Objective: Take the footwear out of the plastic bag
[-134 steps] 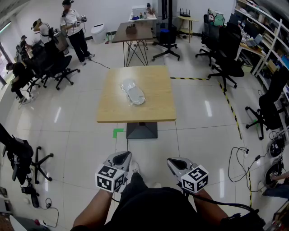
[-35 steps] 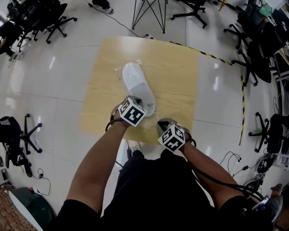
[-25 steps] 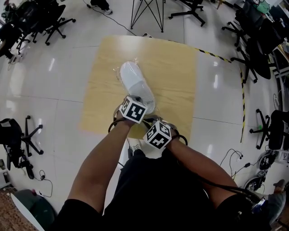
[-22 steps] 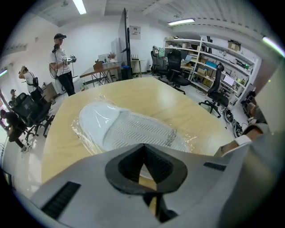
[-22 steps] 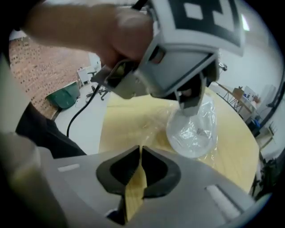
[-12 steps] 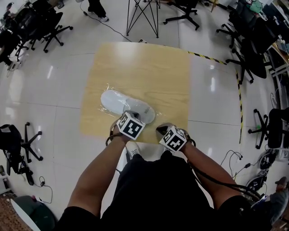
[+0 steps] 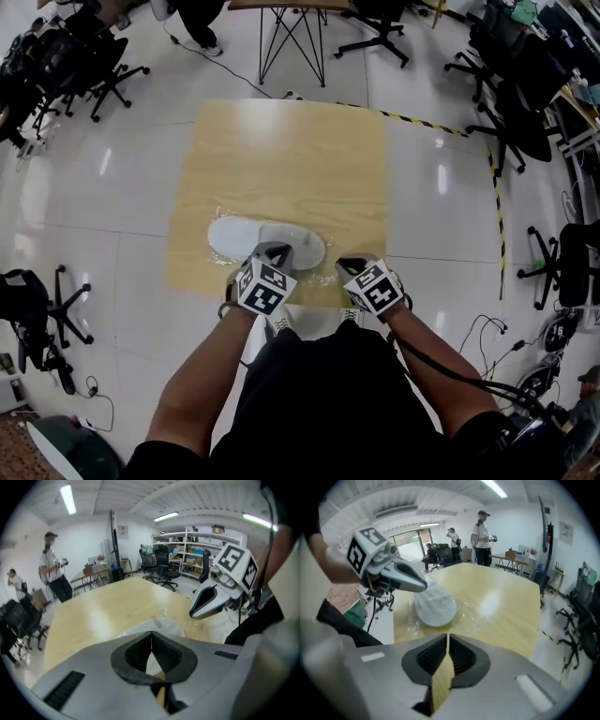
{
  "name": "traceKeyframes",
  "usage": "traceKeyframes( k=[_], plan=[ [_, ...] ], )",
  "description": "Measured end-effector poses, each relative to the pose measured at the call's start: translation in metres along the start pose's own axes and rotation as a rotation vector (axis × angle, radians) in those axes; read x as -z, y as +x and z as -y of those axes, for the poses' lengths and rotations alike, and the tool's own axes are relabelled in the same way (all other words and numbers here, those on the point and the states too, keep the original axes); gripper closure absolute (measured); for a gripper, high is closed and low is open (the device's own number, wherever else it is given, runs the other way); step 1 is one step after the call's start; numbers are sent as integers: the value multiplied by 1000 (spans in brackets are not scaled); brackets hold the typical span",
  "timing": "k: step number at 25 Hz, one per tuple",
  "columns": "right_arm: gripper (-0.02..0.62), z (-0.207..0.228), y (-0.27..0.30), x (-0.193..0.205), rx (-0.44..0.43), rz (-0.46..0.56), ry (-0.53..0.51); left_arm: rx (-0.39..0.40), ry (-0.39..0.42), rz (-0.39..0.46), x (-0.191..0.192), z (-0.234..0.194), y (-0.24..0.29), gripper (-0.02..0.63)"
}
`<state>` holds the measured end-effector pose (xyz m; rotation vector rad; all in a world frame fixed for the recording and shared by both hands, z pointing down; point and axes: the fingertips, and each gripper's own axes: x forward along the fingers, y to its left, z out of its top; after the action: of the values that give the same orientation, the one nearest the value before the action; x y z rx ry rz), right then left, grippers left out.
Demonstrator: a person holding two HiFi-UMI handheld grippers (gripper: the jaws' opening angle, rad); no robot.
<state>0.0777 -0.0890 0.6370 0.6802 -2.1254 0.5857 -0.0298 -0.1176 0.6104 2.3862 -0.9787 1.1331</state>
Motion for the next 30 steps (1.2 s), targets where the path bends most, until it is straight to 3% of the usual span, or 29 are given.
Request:
traceKeyframes(
  k=[2,4,6,10,13,18,20,24,30],
  plan=[
    [569,-1,4,-16,-34,58,49,-50,86,-26,6,-11,-1,575],
    [538,1,13,-22,-71,69,116,-32,100,-93,21,-15,6,506],
    [515,4,21,-20,-117,69,244,9,62,-121,35,-12,12,502],
    [508,12,27,-13,-227,112,553,45,-48,-69,36,-8,13,577],
    [511,14,27,-15,-291,140,670,49,-71,-43,33,-11,12,597],
    [511,13,34,-19,-316,125,757,62,-57,-44,34,-9,13,598],
    [551,10,38,-22,-308,110,738,52,-59,-46,36,-11,12,597],
    [562,8,30,-31,-342,148,707,20,-49,-38,35,-17,11,594],
    [577,30,5,-14,-334,207,801,-17,-70,-3,31,-26,3,595]
  ],
)
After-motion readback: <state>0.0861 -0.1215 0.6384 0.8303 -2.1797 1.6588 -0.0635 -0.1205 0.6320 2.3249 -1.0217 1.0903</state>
